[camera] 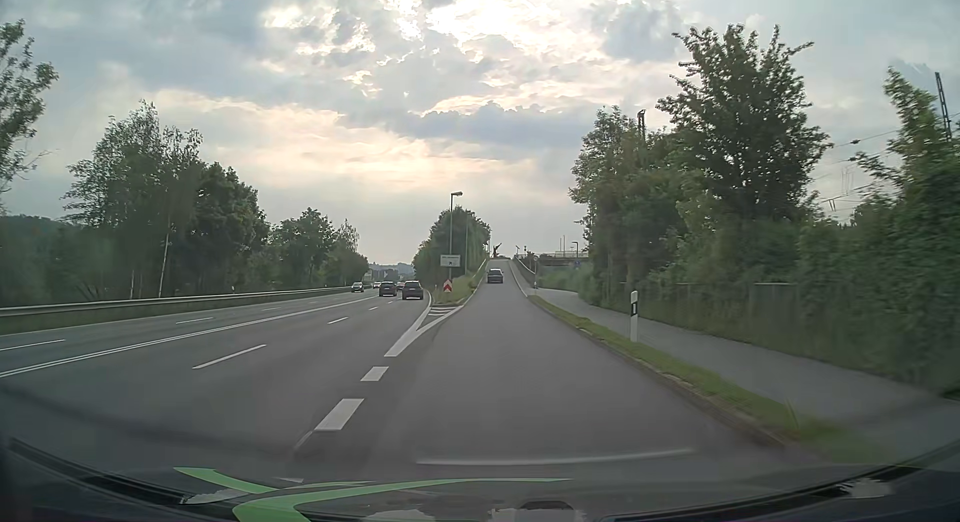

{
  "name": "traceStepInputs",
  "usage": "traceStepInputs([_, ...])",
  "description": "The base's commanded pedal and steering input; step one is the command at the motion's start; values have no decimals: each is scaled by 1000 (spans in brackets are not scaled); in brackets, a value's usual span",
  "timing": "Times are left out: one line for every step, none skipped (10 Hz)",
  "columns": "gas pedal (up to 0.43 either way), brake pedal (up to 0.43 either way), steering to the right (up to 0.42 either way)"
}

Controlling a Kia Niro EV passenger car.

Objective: Follow the waypoints while adhering to traffic rules and regulations

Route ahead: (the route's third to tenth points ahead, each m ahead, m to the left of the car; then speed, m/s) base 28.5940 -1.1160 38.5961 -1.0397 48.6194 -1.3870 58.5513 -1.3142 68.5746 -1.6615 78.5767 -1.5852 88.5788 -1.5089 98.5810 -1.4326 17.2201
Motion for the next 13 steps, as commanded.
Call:
traceStepInputs([0,159,2])
traceStepInputs([0,159,2])
traceStepInputs([0,159,1])
traceStepInputs([0,165,1])
traceStepInputs([0,165,1])
traceStepInputs([0,165,1])
traceStepInputs([0,146,1])
traceStepInputs([0,128,1])
traceStepInputs([0,73,0])
traceStepInputs([0,0,0])
traceStepInputs([0,0,0])
traceStepInputs([0,0,1])
traceStepInputs([0,0,1])
